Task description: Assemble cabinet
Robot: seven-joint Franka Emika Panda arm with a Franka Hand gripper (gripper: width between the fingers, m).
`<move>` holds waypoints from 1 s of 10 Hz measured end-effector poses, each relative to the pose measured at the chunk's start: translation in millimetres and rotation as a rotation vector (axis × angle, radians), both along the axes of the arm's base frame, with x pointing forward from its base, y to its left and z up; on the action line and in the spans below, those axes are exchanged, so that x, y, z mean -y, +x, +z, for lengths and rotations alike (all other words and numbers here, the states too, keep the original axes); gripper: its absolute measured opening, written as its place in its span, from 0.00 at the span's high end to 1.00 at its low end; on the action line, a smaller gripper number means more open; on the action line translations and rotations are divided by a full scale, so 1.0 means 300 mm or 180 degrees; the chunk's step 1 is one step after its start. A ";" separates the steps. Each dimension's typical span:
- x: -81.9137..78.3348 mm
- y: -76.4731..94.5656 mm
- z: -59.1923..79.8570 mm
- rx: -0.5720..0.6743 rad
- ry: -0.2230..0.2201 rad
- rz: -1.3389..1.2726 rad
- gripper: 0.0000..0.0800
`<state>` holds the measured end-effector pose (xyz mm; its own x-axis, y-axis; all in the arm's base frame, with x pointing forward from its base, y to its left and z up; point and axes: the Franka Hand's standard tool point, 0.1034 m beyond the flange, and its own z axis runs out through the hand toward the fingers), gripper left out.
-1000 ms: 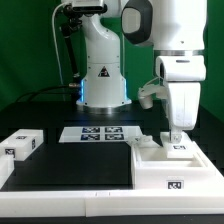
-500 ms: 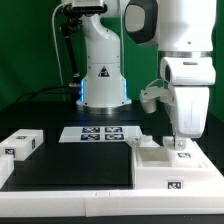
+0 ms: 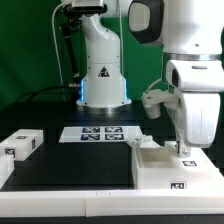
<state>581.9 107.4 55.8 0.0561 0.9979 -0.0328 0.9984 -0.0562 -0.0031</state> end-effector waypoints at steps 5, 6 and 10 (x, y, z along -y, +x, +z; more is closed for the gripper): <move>-0.010 -0.002 0.001 -0.0018 -0.0011 0.0024 0.67; -0.007 0.000 0.007 -0.0011 -0.0013 0.0038 0.67; 0.043 -0.108 0.083 0.0130 -0.0024 -0.0008 0.09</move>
Offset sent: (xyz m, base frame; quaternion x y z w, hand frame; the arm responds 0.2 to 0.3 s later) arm -0.0015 0.0052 0.0064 -0.0072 0.0015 0.0090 0.9999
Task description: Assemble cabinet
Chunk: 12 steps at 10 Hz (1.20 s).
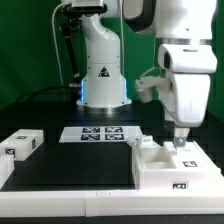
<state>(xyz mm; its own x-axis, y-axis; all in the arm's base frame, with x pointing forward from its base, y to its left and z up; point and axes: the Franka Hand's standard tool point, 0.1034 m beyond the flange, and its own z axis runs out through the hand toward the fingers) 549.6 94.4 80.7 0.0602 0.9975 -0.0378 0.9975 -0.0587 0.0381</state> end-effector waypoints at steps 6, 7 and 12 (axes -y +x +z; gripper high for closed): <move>0.055 -0.274 0.020 0.0155 0.0048 0.0311 0.00; 0.067 -0.292 0.000 0.0186 0.0084 0.0437 0.00; 0.072 -0.291 -0.018 0.0156 0.0069 0.0801 0.00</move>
Offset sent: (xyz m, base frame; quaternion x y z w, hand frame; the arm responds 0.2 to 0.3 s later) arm -0.0595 -0.0109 0.0188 -0.0136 0.0159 -0.0271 0.9994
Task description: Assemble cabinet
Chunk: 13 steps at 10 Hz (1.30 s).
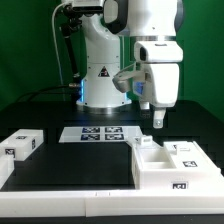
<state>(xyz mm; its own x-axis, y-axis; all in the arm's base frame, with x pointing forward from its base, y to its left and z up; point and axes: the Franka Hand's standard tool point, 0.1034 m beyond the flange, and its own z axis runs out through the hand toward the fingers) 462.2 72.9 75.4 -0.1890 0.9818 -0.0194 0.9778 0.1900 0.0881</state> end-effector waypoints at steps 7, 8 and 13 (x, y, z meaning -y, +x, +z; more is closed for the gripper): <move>-0.013 -0.069 -0.041 -0.0046 -0.0056 0.0476 0.00; -0.011 -0.072 -0.044 -0.0054 -0.0057 0.0505 0.00; -0.012 -0.145 -0.144 -0.0210 0.0035 0.0571 0.00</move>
Offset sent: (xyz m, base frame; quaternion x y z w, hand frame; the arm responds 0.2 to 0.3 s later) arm -0.0173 0.0038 -0.0070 -0.0063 -0.0115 -0.1293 0.9915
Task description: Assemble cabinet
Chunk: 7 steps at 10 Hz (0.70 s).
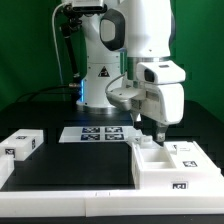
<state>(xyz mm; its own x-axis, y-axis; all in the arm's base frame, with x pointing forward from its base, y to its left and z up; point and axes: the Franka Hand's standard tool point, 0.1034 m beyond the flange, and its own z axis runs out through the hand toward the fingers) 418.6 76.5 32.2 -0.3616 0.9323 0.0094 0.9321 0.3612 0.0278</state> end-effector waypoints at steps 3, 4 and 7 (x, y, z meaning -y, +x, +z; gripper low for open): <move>-0.003 -0.033 -0.048 -0.0105 0.0022 -0.0008 0.00; -0.001 -0.037 -0.053 -0.0117 0.0022 -0.0013 0.00; -0.001 -0.038 -0.054 -0.0123 0.0022 -0.0014 0.39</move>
Offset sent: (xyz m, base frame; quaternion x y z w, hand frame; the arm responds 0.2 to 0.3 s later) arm -0.0031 0.0004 -0.0097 0.0039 0.0122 -0.0103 0.9999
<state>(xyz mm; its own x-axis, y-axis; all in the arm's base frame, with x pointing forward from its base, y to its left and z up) 407.1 76.7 16.0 -0.3566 0.9338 0.0296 0.9341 0.3569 -0.0058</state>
